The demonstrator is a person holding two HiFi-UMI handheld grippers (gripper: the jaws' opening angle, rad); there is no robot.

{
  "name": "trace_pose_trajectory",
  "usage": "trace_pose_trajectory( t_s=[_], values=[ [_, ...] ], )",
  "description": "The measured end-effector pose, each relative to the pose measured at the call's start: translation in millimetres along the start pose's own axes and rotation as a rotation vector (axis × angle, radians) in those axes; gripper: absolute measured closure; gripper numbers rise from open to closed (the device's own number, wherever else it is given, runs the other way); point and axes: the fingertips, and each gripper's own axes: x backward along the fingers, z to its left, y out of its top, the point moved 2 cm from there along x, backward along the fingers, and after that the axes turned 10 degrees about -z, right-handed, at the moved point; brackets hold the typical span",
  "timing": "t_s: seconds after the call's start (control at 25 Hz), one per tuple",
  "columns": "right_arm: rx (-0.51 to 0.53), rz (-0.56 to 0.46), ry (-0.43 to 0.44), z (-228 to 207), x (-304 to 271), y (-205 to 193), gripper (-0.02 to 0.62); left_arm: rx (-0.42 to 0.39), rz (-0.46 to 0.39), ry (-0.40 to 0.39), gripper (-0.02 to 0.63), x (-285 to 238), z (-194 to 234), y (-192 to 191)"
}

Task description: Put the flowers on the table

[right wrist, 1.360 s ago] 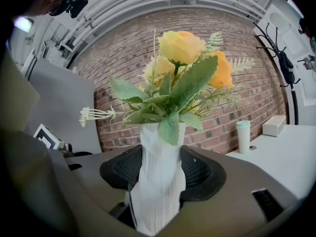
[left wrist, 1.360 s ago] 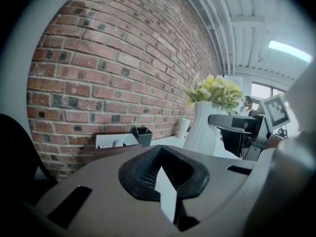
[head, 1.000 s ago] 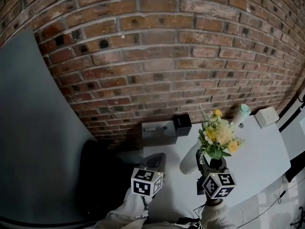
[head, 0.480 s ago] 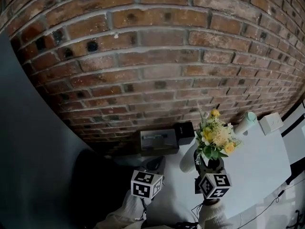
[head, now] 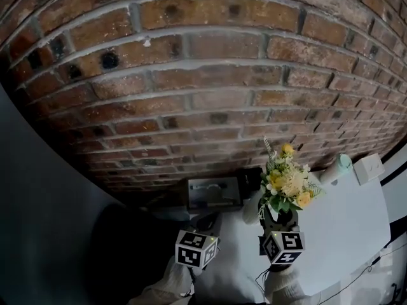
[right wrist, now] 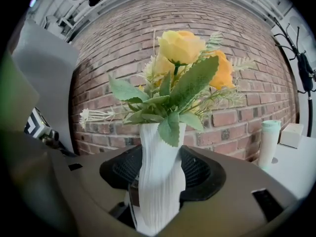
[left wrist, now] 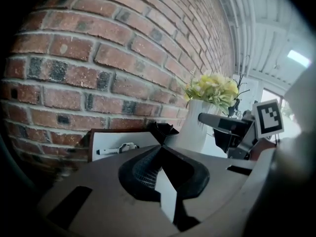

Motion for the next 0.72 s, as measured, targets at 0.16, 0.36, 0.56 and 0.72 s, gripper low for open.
trace_pose_trajectory(
  t_s=[0.16, 0.36, 0.56, 0.72],
  values=[
    [-0.007, -0.003, 0.004, 0, -7, -7, 0.341, 0.015, 0.006, 0.004, 0.6, -5, 4, -4],
    [-0.002, -0.003, 0.012, -1, -11, -13, 0.341, 0.023, 0.016, 0.018, 0.6, -6, 6, -9],
    [0.003, 0.0, 0.019, -2, -13, -14, 0.34, 0.034, 0.018, 0.021, 0.6, -7, 3, -11],
    [0.0, 0.042, 0.037, 2, -9, -15, 0.339, 0.029, 0.023, 0.024, 0.6, -6, -1, -12]
  ],
)
